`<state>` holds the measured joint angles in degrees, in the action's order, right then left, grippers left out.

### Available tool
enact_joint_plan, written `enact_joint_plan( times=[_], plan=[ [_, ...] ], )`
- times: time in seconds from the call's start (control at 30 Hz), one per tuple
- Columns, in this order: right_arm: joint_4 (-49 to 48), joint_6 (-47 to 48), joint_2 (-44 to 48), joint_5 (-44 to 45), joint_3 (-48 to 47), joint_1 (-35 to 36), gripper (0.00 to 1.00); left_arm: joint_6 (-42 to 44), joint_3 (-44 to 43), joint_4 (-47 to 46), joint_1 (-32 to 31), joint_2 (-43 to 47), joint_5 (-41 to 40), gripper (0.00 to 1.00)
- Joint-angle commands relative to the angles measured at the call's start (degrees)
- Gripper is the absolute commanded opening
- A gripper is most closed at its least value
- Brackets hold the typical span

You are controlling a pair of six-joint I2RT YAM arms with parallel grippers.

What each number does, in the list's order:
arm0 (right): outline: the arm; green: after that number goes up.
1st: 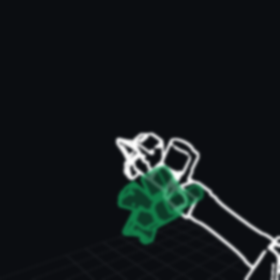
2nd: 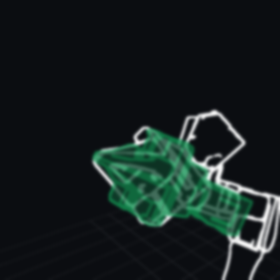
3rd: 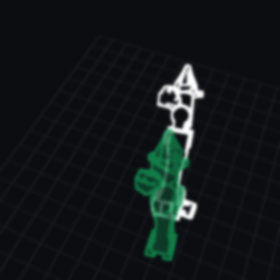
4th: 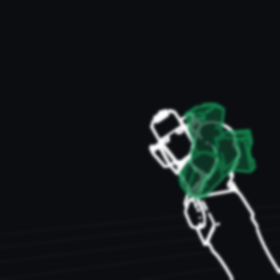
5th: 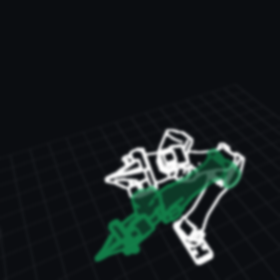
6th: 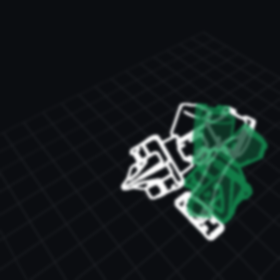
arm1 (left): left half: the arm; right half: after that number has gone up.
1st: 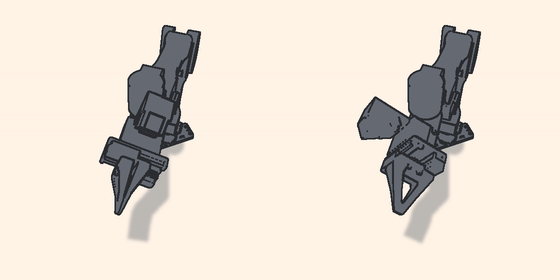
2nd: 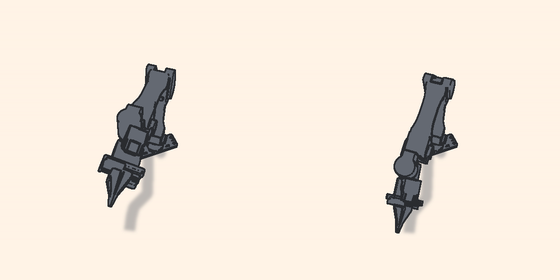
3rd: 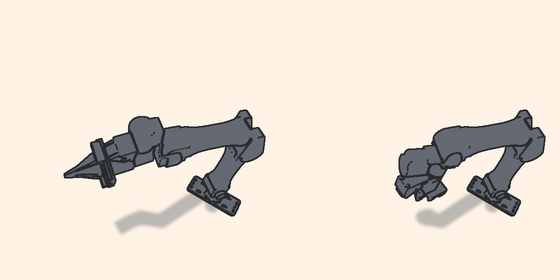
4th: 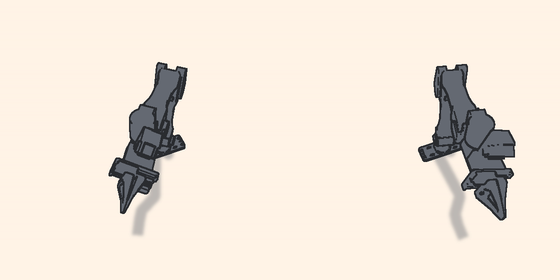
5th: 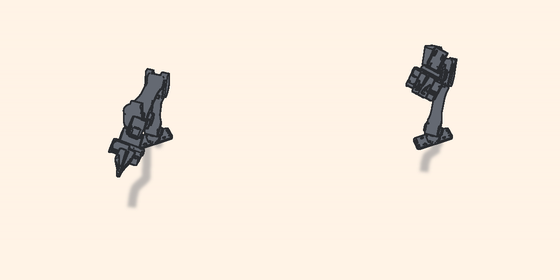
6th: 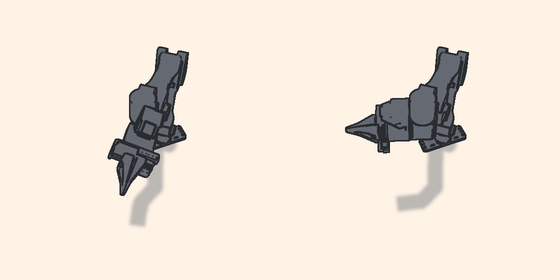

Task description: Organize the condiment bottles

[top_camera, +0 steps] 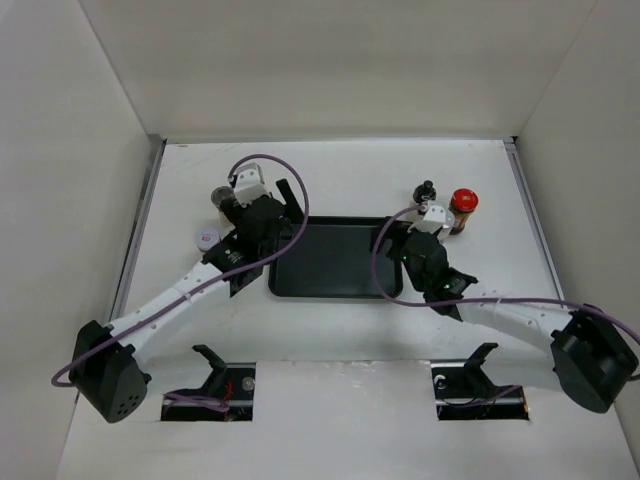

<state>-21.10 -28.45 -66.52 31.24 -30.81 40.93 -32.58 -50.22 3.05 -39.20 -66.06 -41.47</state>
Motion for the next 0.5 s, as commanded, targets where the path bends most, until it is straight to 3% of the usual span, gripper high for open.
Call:
enact_joint_plan(
  times=[0.0, 0.37, 0.4, 0.43, 0.47],
  plan=[
    [-3.3, -0.7, -2.6, -0.5, -2.1, 2.5, 1.0, 0.2, -1.6, 4.4, 0.7, 1.3, -1.9, 1.0],
    [-9.4, -0.6, -3.3, -0.9, 0.0, 3.8, 1.0, 9.8, 7.8, 3.6, 4.6, 22.1, -4.3, 1.0],
    [-10.3, -0.4, -3.1, -2.0, 0.5, 3.8, 0.9, 10.2, 8.3, 3.9, 5.1, 23.2, -3.6, 1.0],
    [-10.4, -0.3, -2.9, -3.2, 0.6, 3.8, 0.69, 10.9, 8.5, 4.7, 5.4, 23.8, -3.0, 1.0],
    [-10.5, -0.3, -2.6, -4.3, 0.6, 3.8, 0.49, 11.1, 8.5, 6.1, 5.6, 24.2, -2.3, 0.88]
  ],
)
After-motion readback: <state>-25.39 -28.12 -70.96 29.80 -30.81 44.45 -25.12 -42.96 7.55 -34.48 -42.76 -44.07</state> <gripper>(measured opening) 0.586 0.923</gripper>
